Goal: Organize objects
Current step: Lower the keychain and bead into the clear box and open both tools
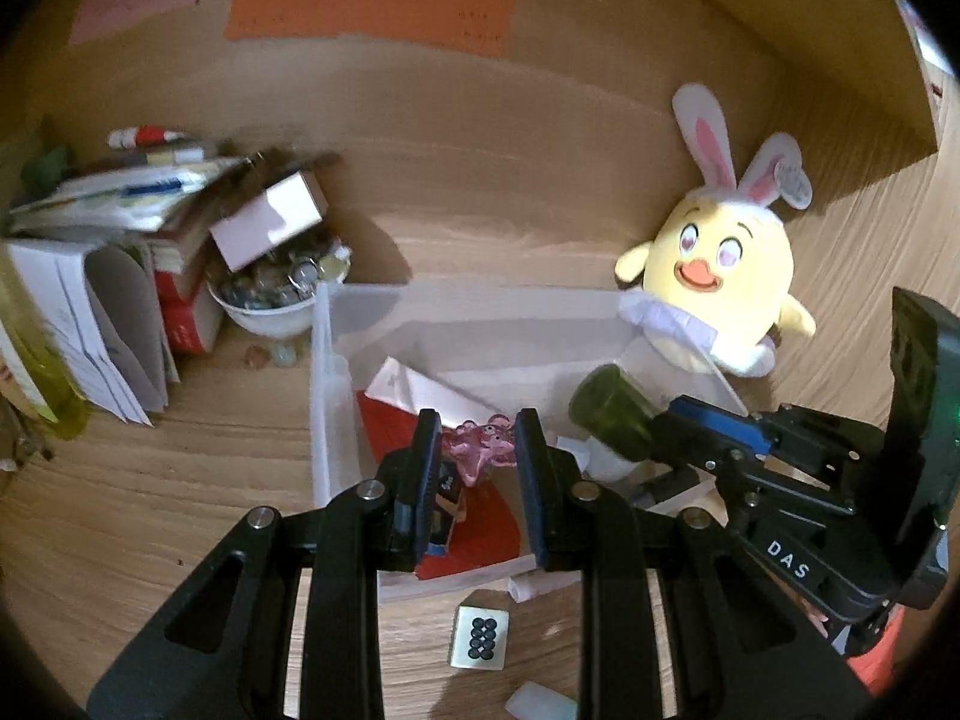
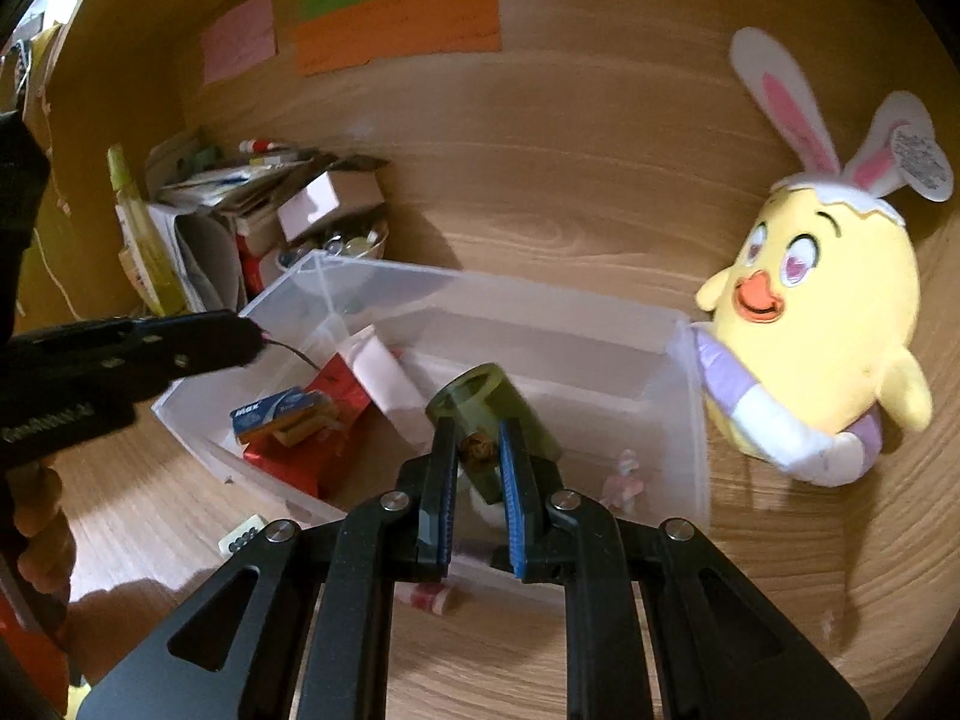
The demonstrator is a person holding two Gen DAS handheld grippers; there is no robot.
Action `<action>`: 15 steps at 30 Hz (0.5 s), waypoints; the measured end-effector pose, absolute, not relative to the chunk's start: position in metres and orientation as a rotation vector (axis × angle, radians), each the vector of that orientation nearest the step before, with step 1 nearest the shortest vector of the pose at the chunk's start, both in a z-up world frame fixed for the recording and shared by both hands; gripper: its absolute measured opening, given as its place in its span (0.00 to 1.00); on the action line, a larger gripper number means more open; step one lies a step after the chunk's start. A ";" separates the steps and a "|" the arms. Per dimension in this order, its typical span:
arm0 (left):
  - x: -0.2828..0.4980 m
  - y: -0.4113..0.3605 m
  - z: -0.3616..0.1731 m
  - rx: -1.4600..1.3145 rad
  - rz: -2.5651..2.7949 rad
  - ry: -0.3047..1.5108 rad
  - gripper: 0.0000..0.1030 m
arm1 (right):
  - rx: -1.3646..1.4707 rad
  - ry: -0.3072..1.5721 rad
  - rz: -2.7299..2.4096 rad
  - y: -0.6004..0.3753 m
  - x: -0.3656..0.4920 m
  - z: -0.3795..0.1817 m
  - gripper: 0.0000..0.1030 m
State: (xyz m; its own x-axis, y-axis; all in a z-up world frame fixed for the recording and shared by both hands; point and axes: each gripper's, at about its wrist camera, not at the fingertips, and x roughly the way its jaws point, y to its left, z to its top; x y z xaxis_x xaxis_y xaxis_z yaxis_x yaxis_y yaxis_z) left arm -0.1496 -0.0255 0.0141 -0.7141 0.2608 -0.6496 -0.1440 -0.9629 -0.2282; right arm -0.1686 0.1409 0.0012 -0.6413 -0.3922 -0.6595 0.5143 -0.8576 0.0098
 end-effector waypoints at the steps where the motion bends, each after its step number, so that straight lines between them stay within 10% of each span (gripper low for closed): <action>1: -0.151 -0.024 0.012 -1.073 2.703 -0.236 0.24 | 0.929 0.249 -2.447 0.139 -0.168 0.000 0.12; 15: -0.151 -0.015 0.004 -1.111 2.679 -0.182 0.34 | 0.963 0.280 -2.418 0.129 -0.170 -0.012 0.12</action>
State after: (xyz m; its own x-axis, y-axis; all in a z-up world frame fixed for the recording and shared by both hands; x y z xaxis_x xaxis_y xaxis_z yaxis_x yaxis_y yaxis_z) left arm -0.1510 -0.0152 0.0042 -0.6841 0.2624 -0.6806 -0.1681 -0.9646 -0.2029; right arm -0.1704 0.1285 -0.0116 -0.6136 -0.3884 -0.6875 0.5354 -0.8446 -0.0008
